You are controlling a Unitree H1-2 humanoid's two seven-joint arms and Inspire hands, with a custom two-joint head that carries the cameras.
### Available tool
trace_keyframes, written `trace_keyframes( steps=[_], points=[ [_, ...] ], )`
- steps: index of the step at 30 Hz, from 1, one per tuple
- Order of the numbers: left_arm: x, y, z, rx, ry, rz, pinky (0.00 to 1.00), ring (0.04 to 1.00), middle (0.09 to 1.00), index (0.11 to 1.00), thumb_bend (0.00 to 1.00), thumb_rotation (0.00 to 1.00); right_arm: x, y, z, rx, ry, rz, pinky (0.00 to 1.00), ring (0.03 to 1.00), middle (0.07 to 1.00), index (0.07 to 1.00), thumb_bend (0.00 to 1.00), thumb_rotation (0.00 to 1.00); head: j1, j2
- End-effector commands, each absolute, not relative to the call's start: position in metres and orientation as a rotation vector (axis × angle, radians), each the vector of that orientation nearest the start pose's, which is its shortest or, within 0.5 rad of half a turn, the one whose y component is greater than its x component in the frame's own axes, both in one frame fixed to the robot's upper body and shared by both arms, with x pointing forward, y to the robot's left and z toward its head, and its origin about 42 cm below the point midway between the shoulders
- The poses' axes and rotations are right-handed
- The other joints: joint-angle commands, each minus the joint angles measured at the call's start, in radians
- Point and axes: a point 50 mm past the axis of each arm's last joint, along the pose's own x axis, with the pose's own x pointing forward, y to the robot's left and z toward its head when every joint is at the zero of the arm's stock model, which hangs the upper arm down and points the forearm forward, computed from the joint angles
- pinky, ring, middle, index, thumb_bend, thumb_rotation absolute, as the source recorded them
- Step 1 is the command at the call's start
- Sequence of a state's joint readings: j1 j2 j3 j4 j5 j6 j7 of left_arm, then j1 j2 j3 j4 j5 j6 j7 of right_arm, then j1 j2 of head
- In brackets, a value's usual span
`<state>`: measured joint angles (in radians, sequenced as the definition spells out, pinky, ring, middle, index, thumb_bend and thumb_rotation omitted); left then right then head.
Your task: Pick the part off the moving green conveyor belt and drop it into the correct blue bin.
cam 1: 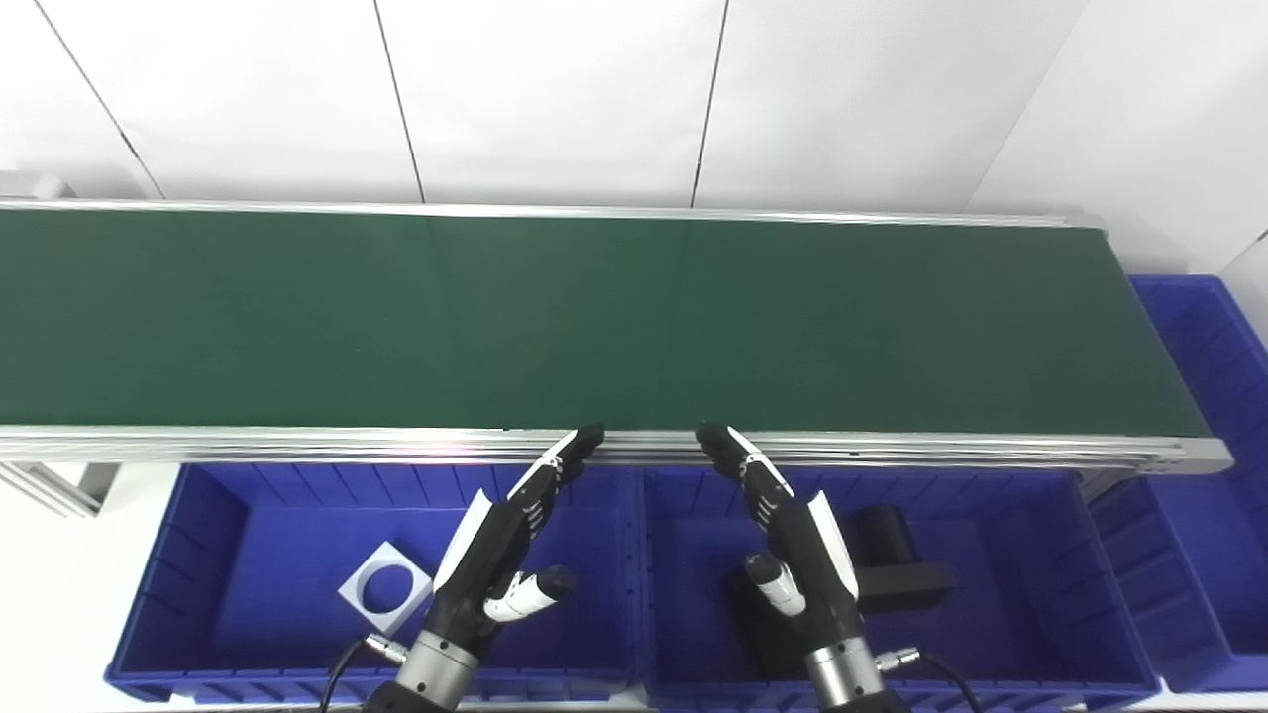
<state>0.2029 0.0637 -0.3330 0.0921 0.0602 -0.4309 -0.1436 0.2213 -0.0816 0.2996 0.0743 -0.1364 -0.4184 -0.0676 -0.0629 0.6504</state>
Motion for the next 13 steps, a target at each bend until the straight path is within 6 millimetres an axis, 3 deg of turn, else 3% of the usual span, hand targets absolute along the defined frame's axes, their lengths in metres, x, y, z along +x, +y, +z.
trace_keyframes(
  steps=[1, 10, 13],
  points=[
    [0.1948, 0.1443, 0.0565, 0.044, -0.197, -0.45, 0.95, 0.956, 0.937, 0.912, 0.98, 0.84, 0.1942, -0.1632, 0.0607, -0.111, -0.222, 0.227, 0.88, 0.89, 0.88, 0.876, 1.0, 1.0, -0.004, -0.003],
    [0.1925, 0.1449, 0.0553, 0.04, -0.191, -0.454, 0.97, 0.96, 0.938, 0.909, 0.99, 0.84, 0.1941, -0.1626, 0.0536, -0.122, -0.203, 0.226, 0.87, 0.886, 0.867, 0.863, 1.0, 1.0, -0.014, -0.027],
    [0.1917, 0.1454, 0.0568, 0.047, -0.197, -0.453, 0.95, 0.957, 0.939, 0.913, 0.98, 0.84, 0.1932, -0.1615, 0.0538, -0.116, -0.203, 0.22, 0.87, 0.879, 0.86, 0.856, 1.0, 1.0, -0.016, -0.014]
  ],
)
